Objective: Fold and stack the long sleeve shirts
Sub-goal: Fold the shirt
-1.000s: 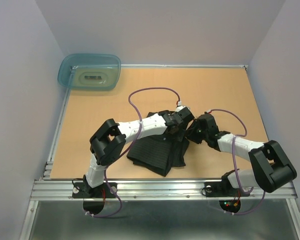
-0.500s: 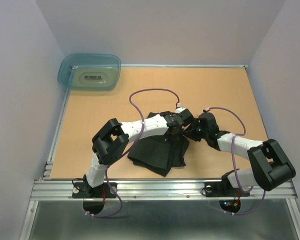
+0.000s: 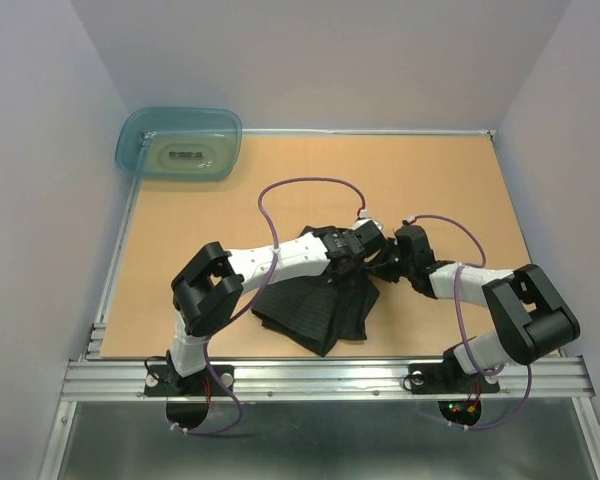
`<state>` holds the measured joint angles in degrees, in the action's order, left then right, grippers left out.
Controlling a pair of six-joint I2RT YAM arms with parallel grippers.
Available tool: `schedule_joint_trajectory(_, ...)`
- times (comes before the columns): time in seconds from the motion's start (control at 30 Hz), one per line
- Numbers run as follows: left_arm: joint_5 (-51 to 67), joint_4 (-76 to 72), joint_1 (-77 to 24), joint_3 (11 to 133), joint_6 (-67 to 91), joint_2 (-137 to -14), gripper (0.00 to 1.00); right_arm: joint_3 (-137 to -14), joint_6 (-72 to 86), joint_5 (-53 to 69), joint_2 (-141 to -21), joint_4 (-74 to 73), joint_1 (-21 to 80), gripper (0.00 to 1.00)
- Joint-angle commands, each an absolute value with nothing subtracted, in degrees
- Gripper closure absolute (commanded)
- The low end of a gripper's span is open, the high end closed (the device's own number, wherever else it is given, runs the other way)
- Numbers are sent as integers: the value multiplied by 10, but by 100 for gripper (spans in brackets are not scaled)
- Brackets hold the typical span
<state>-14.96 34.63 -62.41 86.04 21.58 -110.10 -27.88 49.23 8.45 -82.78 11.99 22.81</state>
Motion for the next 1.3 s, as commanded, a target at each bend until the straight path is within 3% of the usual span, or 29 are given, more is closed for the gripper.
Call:
schedule_joint_trajectory(0.0, -163, 334, -627, 853, 192, -1048, 100, -279, 489, 97, -835, 160, 221, 99)
schedule_joint_trajectory(0.13, -172, 345, -618, 861, 202, -1063, 100, -272, 490, 97, -802, 132, 195, 88)
schedule_joint_trajectory(0.27, -164, 341, -614, 861, 207, -1070, 100, -268, 459, 105, -741, 73, 145, 58)
schedule_joint_trajectory(0.3, -162, 340, -614, 861, 207, -1069, 100, -267, 456, 110, -733, 58, 128, 54)
schedule_joint_trajectory(0.37, -163, 341, -614, 864, 206, -1068, 100, -266, 457, 133, -720, 54, 120, 50)
schedule_joint_trajectory(0.73, -163, 339, -613, 860, 208, -1063, 100, -280, 489, 249, -756, 89, 120, 48)
schedule_joint_trajectory(1.0, -162, 336, -613, 856, 206, -1062, 100, -272, 511, 295, -818, 151, 142, 55)
schedule_joint_trajectory(1.07, -153, 334, -613, 853, 198, -1058, 100, -272, 513, 294, -826, 161, 143, 65)
schedule_joint_trajectory(1.2, -130, 318, -614, 839, 176, -1049, 100, -280, 506, 284, -845, 171, 143, 93)
schedule_joint_trajectory(1.27, -117, 310, -616, 831, 157, -1043, 100, -288, 504, 281, -860, 175, 143, 99)
